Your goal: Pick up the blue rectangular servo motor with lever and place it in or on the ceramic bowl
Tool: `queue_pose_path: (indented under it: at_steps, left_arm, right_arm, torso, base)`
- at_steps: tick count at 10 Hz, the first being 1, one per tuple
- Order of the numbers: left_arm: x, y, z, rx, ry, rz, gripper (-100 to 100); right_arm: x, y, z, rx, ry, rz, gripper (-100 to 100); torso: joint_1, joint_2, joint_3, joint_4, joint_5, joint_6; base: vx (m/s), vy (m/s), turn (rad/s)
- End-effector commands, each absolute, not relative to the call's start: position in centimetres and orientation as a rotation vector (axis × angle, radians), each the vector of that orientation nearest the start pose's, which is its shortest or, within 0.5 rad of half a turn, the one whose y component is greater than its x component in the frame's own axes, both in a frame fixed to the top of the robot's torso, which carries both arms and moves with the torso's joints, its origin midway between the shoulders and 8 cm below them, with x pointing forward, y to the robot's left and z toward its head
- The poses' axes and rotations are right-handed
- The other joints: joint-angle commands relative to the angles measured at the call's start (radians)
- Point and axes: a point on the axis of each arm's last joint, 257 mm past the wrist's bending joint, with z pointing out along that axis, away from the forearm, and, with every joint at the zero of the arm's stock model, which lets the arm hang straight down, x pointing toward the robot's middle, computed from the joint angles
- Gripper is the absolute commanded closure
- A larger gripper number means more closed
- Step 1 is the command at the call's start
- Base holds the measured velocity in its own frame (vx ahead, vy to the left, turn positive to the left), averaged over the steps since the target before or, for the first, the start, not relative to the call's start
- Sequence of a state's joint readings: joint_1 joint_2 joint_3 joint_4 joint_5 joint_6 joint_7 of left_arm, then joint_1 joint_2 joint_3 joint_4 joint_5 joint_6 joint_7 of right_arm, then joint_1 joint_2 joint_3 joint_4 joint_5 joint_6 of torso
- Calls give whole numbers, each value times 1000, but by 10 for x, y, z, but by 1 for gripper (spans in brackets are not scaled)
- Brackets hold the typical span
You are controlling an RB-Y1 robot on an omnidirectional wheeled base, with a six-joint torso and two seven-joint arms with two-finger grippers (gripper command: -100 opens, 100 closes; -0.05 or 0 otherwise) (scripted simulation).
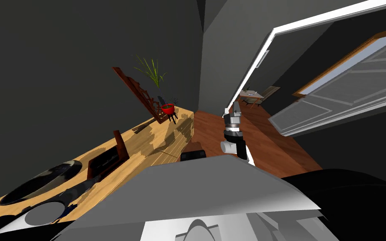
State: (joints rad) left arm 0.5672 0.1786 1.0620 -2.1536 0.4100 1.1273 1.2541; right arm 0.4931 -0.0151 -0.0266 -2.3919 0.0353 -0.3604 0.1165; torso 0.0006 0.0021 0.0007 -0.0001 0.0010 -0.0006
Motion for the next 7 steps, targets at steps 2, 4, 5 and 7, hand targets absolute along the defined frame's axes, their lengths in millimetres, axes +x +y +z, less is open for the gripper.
queue_pose_path:
  at_steps: [2, 4, 5, 7]
  left_arm:
    - [63, 673, -231, -2272, -750, -692, -100]
    - [49, 675, -227, -2274, -796, -663, -100]
    - [43, 677, -225, -2274, -816, -648, -100]
    - [30, 679, -221, -2273, -849, -617, -100]
  right_arm:
    - [343, -281, 50, 594, 682, 1140, 0]
    - [343, -281, 50, 594, 682, 1140, 0]
    - [343, -281, 50, 594, 682, 1140, 0]
    - [343, -281, 50, 594, 682, 1140, 0]
  torso:
    - [0, 0, 0, 0, 0, 0]
    - [0, 0, 0, 0, 0, 0]
    - [0, 0, 0, 0, 0, 0]
    - [1, 0, 0, 0, 0, 0]
  base:
    - [2, -39, -174]
    - [1, -35, -157]
    - [3, -23, -111]
    - [-5, -14, -135]
